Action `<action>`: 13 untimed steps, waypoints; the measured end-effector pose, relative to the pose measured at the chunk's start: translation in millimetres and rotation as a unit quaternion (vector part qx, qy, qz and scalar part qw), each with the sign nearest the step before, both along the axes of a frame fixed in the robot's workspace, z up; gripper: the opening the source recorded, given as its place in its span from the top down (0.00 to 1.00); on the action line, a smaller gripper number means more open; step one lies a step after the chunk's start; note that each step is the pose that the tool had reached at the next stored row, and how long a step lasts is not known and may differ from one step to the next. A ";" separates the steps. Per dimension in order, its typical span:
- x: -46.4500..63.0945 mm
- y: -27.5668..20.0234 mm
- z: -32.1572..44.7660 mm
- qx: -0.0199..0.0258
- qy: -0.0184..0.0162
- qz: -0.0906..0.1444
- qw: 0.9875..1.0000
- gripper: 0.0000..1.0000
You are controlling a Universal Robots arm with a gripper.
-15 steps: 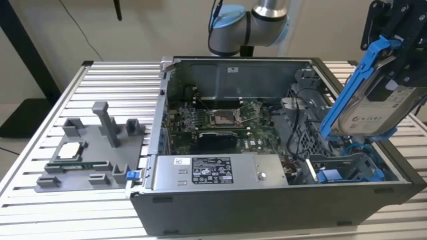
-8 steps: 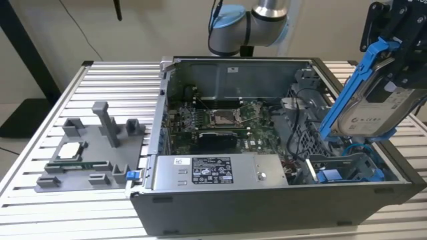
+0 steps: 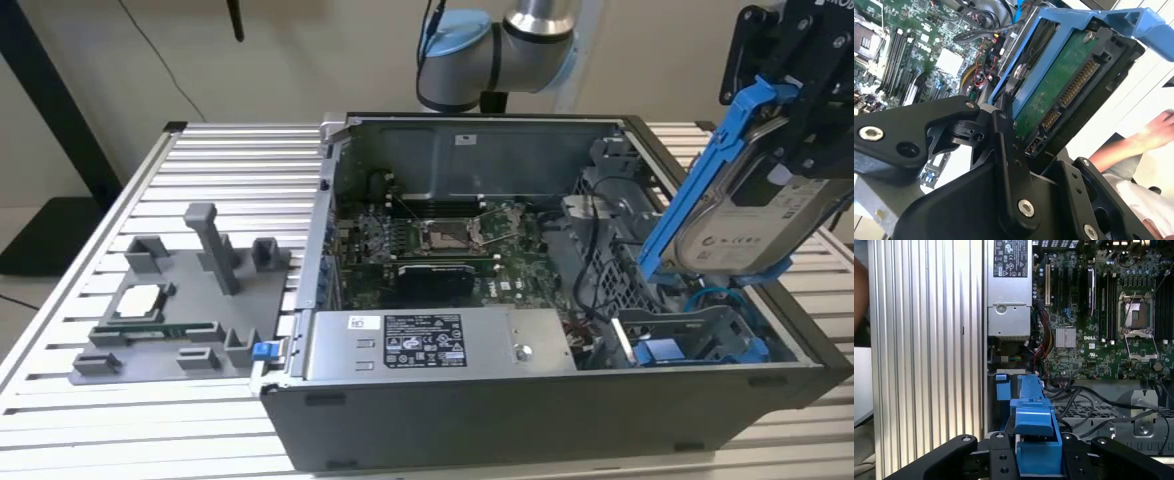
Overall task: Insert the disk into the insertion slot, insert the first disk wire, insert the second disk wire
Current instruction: 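Insert the disk into the insertion slot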
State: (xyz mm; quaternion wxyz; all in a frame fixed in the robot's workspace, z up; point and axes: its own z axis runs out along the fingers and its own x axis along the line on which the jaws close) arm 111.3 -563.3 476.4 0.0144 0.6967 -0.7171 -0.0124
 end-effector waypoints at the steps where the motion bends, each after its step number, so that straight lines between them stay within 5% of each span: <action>1: 0.0 0.0 0.0 0.000 0.000 0.000 1.000 1.00; 8: 0.0 0.2 -1.0 0.000 0.000 -0.006 1.000 1.00; 13: -0.1 0.2 -9.7 0.000 0.000 -0.017 1.000 1.00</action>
